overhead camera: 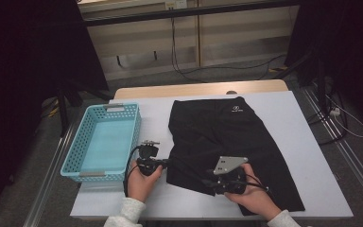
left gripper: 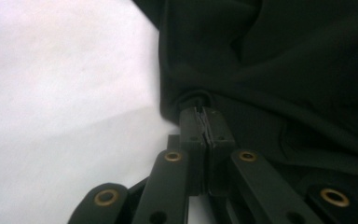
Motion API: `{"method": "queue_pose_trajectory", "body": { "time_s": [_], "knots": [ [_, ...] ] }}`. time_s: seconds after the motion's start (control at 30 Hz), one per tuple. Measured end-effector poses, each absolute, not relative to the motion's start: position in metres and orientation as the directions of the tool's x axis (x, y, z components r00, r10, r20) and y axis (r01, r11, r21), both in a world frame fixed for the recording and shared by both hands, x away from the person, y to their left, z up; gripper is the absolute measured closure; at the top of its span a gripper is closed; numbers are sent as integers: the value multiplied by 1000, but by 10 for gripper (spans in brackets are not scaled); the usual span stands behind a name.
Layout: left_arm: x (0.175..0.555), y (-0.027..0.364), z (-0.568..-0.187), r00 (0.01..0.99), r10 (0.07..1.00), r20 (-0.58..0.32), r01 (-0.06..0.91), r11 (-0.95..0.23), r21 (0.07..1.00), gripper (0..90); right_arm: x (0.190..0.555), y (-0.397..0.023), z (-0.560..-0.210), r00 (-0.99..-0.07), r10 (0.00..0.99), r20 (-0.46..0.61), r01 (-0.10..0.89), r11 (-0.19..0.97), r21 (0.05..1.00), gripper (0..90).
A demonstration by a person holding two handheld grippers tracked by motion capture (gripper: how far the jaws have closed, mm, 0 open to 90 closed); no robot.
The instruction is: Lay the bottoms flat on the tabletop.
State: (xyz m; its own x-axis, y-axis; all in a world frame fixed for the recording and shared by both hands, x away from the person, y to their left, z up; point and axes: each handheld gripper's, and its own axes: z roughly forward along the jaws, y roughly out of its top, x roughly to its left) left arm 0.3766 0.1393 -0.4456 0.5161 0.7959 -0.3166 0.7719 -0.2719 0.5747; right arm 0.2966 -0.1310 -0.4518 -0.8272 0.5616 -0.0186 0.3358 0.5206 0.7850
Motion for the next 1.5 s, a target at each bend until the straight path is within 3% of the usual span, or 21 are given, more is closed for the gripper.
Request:
{"method": "queue_pose_trajectory", "body": {
  "time_s": [0.1,0.13,0.23,0.4,0.47,0.53,0.63,0.77,0.8,1.07,1.1,1.2,1.3,1.5],
  "knots": [
    [372,142,-443,522,790,-320,768,-273,579,841,297,-120,-451,-834,550,-31,316,525,790,582],
    [371,143,-443,523,790,-320,766,-272,582,767,296,-116,-451,-838,545,-34,310,527,792,583],
    [370,141,-440,524,787,-325,761,-261,595,681,294,-113,-451,-843,534,-62,286,543,789,620],
    [365,140,-443,543,788,-290,757,-310,575,648,294,-123,-452,-841,539,-41,314,549,775,644],
    [361,140,-447,544,790,-281,751,-310,582,623,294,-127,-454,-845,534,-28,326,556,765,614],
    [360,141,-447,549,785,-287,754,-317,575,649,292,-129,-458,-857,513,-45,322,602,730,566],
    [358,139,-447,551,776,-306,766,-324,556,760,288,-131,-460,-865,499,-53,307,610,731,582],
    [358,138,-447,547,776,-315,776,-329,537,871,288,-132,-460,-862,506,-11,341,596,727,856],
    [358,138,-447,546,775,-318,778,-328,536,878,288,-133,-460,-859,511,-13,345,597,725,890],
    [355,142,-446,547,764,-341,790,-337,513,896,293,-148,-455,-842,540,-4,380,598,706,899],
    [354,143,-445,550,762,-342,790,-342,509,896,293,-147,-454,-850,526,-7,369,606,705,886],
    [353,146,-443,549,760,-348,789,-334,515,894,292,-141,-453,-858,513,-5,348,590,728,691],
    [352,147,-441,553,755,-351,784,-330,526,884,292,-128,-450,-860,511,-2,329,558,762,560],
    [352,151,-439,552,755,-355,783,-322,532,856,298,-103,-453,-857,515,6,324,530,784,507]
  ]
}}
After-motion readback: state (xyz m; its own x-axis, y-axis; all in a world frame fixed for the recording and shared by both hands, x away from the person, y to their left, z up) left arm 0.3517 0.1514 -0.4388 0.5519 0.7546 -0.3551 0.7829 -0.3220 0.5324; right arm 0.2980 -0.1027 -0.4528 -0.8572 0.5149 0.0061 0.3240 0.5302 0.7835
